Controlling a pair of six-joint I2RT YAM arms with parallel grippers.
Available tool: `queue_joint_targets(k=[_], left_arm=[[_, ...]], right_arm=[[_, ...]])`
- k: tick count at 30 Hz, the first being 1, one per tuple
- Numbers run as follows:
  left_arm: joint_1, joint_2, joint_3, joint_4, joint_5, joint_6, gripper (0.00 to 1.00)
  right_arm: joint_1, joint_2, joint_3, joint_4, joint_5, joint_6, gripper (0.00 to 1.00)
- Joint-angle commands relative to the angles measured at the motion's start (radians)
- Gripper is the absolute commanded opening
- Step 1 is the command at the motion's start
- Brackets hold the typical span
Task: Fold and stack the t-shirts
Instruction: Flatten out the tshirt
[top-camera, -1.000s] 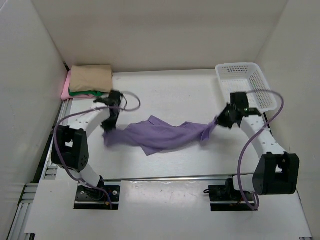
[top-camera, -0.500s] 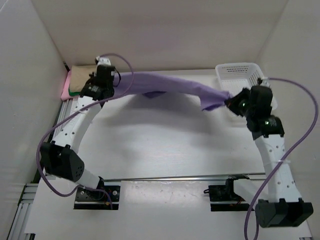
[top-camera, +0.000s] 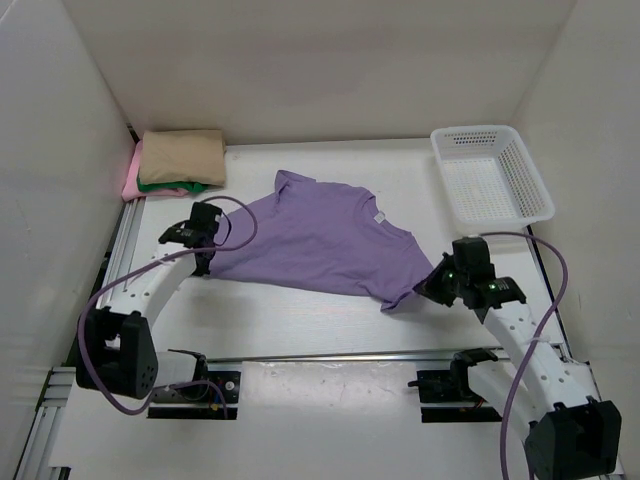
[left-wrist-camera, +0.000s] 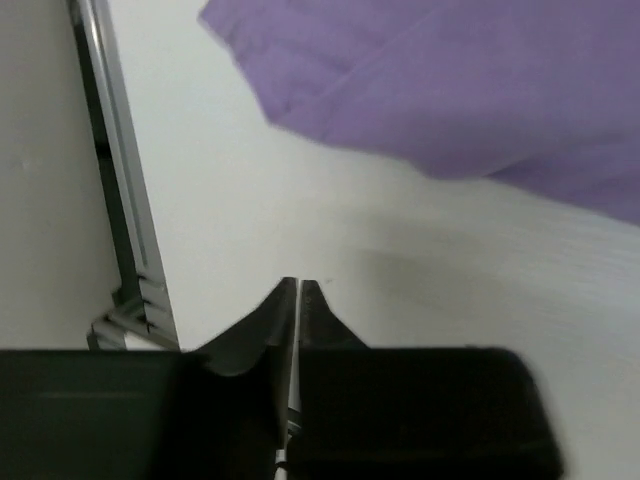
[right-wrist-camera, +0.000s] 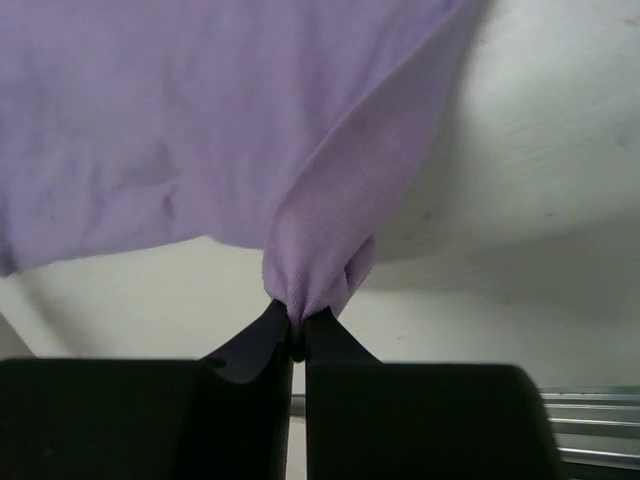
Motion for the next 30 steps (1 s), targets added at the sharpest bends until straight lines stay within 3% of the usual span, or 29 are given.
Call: queue_joint_targets(k=[1,2,3,6,9,13,16,18,21,23,24,25,26,27,30], left_arm=[[-0.045,-0.044,0.078,-0.019,0.153,-0.008,0.25],[-0.071,-0.044,0.061,-0.019,0.174,-0.008,0.37],[-0.101,-0.061,0.038,-0.019,0.186,-0.008,0.56],[-0.233,-0.049,-0.078,0.057,0.168,-0.008,0.78],[-0.341,0.012,-0.166,0.207,0.093,-0.008,0.83],[-0.390,0.158,-0.111,0.348,0.030,-0.008,0.86],[-0.410,0.225,0.006,0.361,0.085,-0.008,0.86],[-0.419,0.265,0.052,0.361,0.193,-0.008,0.87],[-0.454,0.340,0.061,0.361,0.255,-0.008,0.87],[-0.465,0.428,0.072,0.361,0.231,-0.008,0.79],[-0.465,0.452,0.072,0.361,0.230,-0.008,0.68],[-0.456,0.474,0.096,0.361,0.220,-0.008,0.37],[-0.456,0.491,0.107,0.361,0.211,-0.008,0.18],[-0.445,0.503,0.118,0.361,0.192,-0.008,0.10],[-0.445,0.423,0.130,0.352,0.116,-0.008,0.10]], right_arm=[[0.047,-0.018,0.161,0.087,0.006,-0.035,0.00],[0.070,0.001,0.187,0.087,0.017,-0.061,0.00],[0.081,0.001,0.210,0.073,0.026,-0.070,0.00],[0.101,0.028,0.264,0.061,0.041,-0.079,0.00],[0.101,0.039,0.291,0.061,0.050,-0.079,0.00],[0.101,0.039,0.321,0.038,0.050,-0.088,0.00],[0.101,0.039,0.343,0.012,0.061,-0.089,0.00],[0.101,0.030,0.344,-0.005,0.070,-0.098,0.00],[0.101,0.009,0.353,-0.030,0.090,-0.098,0.00],[0.101,0.008,0.363,-0.051,0.106,-0.098,0.00],[0.101,-0.001,0.364,-0.051,0.116,-0.098,0.00],[0.101,-0.001,0.364,-0.062,0.127,-0.098,0.00],[0.101,-0.001,0.376,-0.062,0.127,-0.098,0.00],[0.101,-0.001,0.389,-0.062,0.127,-0.098,0.00],[0.101,-0.013,0.428,-0.099,0.152,-0.116,0.00]])
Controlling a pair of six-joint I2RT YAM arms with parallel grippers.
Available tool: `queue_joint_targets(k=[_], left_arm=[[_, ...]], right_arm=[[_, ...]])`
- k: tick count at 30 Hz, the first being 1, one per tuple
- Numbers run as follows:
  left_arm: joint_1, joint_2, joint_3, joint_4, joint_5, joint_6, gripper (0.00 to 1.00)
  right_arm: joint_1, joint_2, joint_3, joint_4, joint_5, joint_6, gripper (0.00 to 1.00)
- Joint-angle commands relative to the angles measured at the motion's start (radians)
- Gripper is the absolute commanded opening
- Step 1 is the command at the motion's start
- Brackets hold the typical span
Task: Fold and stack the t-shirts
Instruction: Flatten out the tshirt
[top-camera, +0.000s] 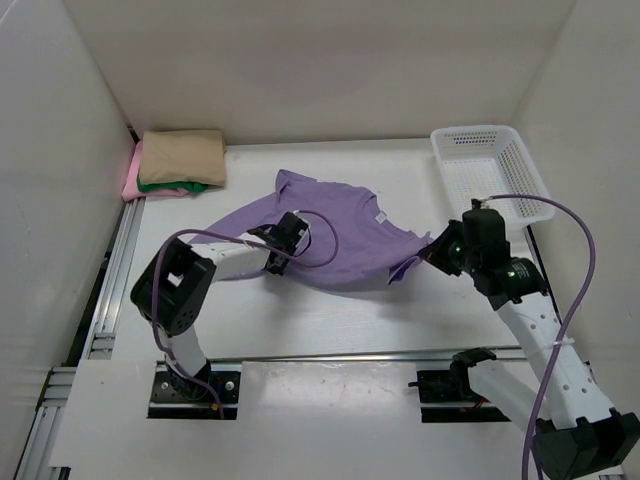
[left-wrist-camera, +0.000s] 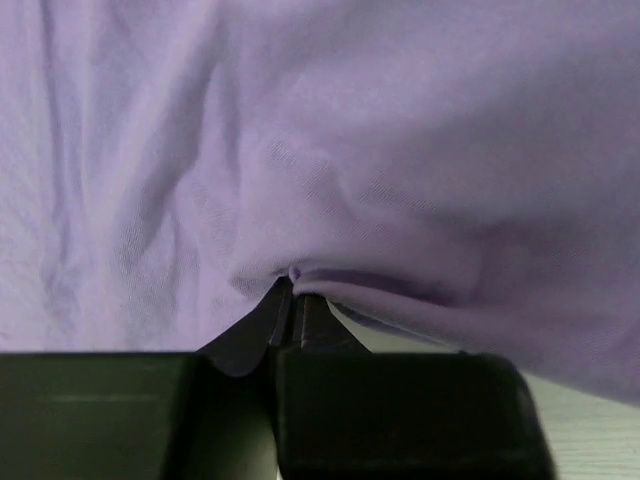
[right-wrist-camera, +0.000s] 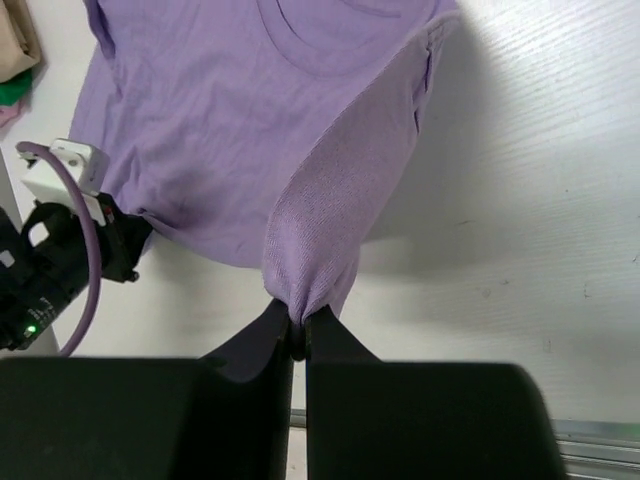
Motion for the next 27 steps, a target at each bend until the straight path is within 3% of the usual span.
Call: queue_joint_targets(k=[1,5,6,10,12,16,22,26,27], left_arm=[[0.013,-0.080,-0.031,-0.023,-0.037,-0.017,0.10],[0.034,-0.391,-0.019,-0.093,-0.064,-0.017,0.10],[0.043,-0.482,0.013,-0.182,-0.064,-0.017,0.10],[0.180,-0.600,0.298,-0.434,0.146,-0.017,0.10],[0.180,-0.611,0.427,-0.514,0.200,-0.017,0.10],[0.192,-0.575,0.540,-0.676,0.344,-0.017,0.10],[0.283,-0.445,0.397,-0.589,0.468,-0.017,0.12],[0.401,-0.149,0.444,-0.439,0.470,-0.017,0.23],[0.418,-0.080,0.534,-0.415,0.446,-0.017,0.27]], right_arm=[[0.005,-0.029,0.113,-0.028,0.057,-0.039,0.00],[0.005,-0.089,0.241,-0.076,0.112,-0.090,0.00],[0.005,-0.099,0.270,-0.076,0.123,-0.105,0.00],[0.005,-0.129,0.394,-0.045,0.065,-0.210,0.00],[0.005,-0.150,0.422,-0.025,0.037,-0.239,0.00],[0.005,-0.150,0.421,-0.025,0.055,-0.239,0.00],[0.005,-0.092,0.274,0.027,0.066,-0.196,0.00],[0.005,0.029,0.217,0.056,0.087,-0.196,0.00],[0.005,0.092,0.217,0.056,0.098,-0.185,0.00]])
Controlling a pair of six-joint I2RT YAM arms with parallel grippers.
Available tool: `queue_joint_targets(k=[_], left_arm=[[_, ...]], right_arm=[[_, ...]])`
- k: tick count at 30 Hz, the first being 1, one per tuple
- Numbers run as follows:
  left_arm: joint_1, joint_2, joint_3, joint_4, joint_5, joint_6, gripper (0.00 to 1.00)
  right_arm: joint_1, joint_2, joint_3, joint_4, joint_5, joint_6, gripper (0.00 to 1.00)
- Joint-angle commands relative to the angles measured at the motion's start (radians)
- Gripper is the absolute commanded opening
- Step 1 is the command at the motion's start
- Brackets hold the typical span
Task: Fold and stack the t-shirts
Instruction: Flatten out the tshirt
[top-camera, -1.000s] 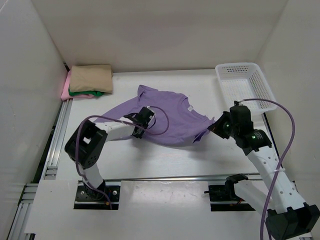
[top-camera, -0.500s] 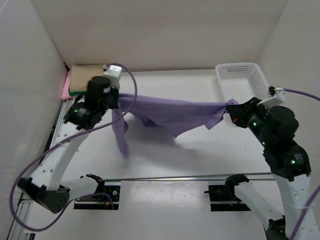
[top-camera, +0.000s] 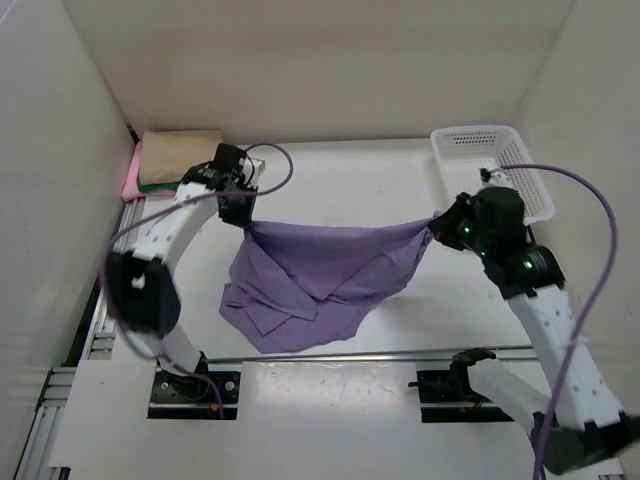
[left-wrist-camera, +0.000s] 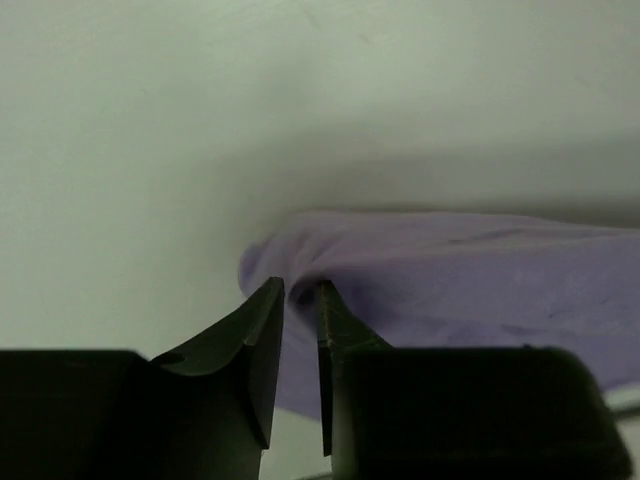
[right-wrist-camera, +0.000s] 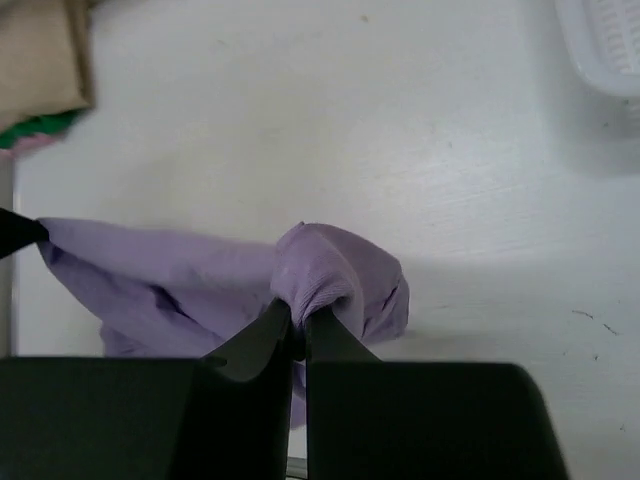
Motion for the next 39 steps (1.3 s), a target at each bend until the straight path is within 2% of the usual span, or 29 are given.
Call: queue_joint_targets(k=[1,2,3,4,5,6,7,8,10,11,12,13,14,15,18,23,30,36,39], left_arm=[[0.086,0.258,0.172,0.095,-0.067,-0.001,0.32],[0.106,0.334,0.250,0.086,-0.121,-0.001,0.37],[0.106,0.400,0.421,0.054,-0.165,-0.001,0.45],[0.115,0.452,0.499,0.016,-0.195,-0.001,0.50],[0.116,0.498,0.553,-0.023,-0.246,-0.001,0.59],[0.116,0.488,0.580,-0.023,-0.268,-0.001,0.72],[0.116,0.412,0.556,-0.002,-0.296,-0.001,0.91],[0.105,0.350,0.511,0.027,-0.296,-0.001,0.99],[0.067,0.203,0.299,0.127,-0.287,-0.001,0.99],[0.041,0.051,0.219,0.141,-0.225,-0.001,0.99],[-0.034,-0.022,0.144,0.141,-0.186,-0.001,0.99],[-0.082,-0.094,-0.027,0.141,-0.166,-0.001,0.99],[-0.137,-0.160,-0.119,0.141,-0.166,-0.001,0.97],[-0.262,-0.266,-0.292,0.127,-0.179,-0.001,0.95],[-0.421,-0.347,-0.537,0.106,-0.256,-0.001,0.90],[-0.452,-0.287,-0.600,0.129,-0.268,-0.001,0.86],[-0.504,-0.173,-0.522,0.143,-0.154,-0.001,0.88],[-0.566,-0.161,-0.588,0.133,-0.112,-0.001,0.88],[-0.566,-0.114,-0.611,0.152,-0.121,-0.001,0.83]], right_arm=[[0.004,0.118,-0.021,0.064,0.039,0.012,0.00],[-0.006,0.151,-0.021,0.064,0.020,0.012,0.00],[-0.007,0.207,-0.021,0.064,0.009,0.024,0.00],[-0.007,0.229,-0.021,0.073,-0.014,0.025,0.00],[-0.016,0.247,-0.021,0.073,-0.025,0.034,0.00],[-0.016,0.269,-0.032,0.073,-0.025,0.047,0.00],[-0.016,0.269,-0.050,0.084,-0.036,0.048,0.00],[-0.016,0.269,-0.062,0.093,-0.045,0.048,0.00],[-0.016,0.269,-0.088,0.093,-0.045,0.058,0.00],[-0.016,0.255,-0.105,0.104,-0.045,0.069,0.00],[-0.016,0.255,-0.140,0.113,-0.045,0.069,0.00],[-0.016,0.241,-0.160,0.113,-0.045,0.081,0.00],[-0.025,0.229,-0.179,0.124,-0.056,0.081,0.00],[-0.025,0.220,-0.197,0.136,-0.056,0.090,0.00],[-0.025,0.192,-0.256,0.145,-0.065,0.110,0.00],[-0.025,0.137,-0.319,0.145,-0.065,0.120,0.00],[-0.025,0.071,-0.365,0.127,-0.024,0.129,0.00],[-0.025,0.051,-0.365,0.096,0.009,0.110,0.00],[-0.025,0.040,-0.365,0.087,0.018,0.110,0.00]])
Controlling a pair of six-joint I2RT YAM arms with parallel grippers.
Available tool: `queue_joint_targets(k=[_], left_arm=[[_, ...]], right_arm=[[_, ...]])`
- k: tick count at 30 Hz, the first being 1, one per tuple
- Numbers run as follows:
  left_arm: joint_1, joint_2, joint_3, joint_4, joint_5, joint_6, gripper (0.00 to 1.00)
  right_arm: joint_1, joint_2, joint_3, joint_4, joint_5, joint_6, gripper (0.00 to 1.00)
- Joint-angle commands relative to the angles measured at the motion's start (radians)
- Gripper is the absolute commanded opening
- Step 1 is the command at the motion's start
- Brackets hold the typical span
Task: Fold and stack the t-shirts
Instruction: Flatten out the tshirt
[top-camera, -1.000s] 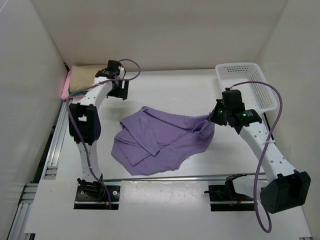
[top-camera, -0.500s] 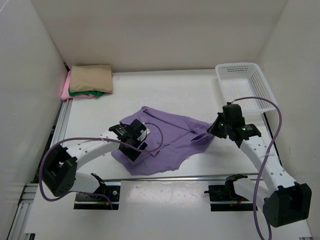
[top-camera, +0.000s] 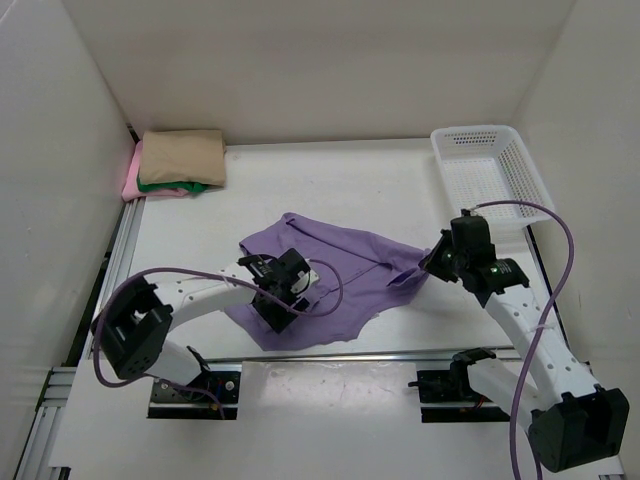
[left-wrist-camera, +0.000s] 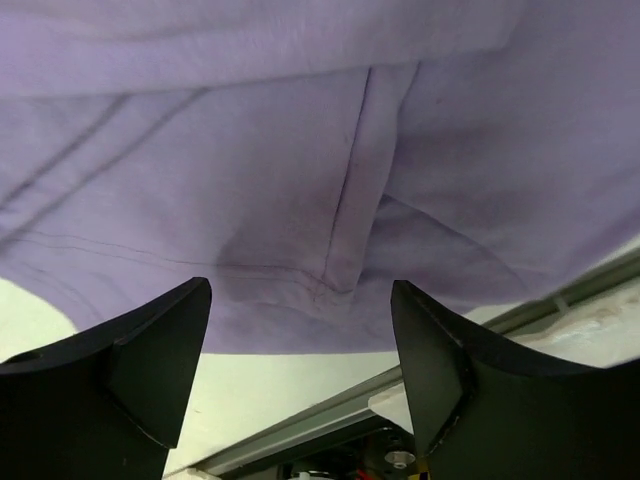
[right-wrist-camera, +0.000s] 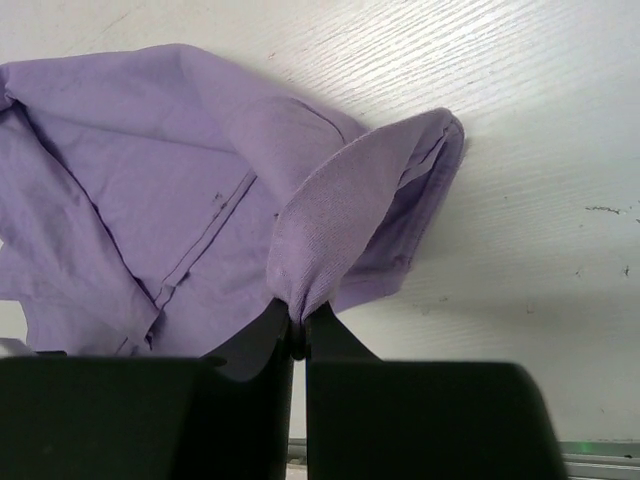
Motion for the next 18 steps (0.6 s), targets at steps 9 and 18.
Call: queue_joint_targets(k=[9,18], left_arm=[[0.022,0.050,-0.046,0.052,-0.036,-0.001,0.47],[0.022,0.050,-0.010,0.052,-0.016,-0.001,0.10]], right_arm=[[-0.003,-0.044,-0.005,-0.016,0.024,-0.010,0.00],[-0.003,-0.064,-0.015,-0.016,0.024,-0.010,0.00]])
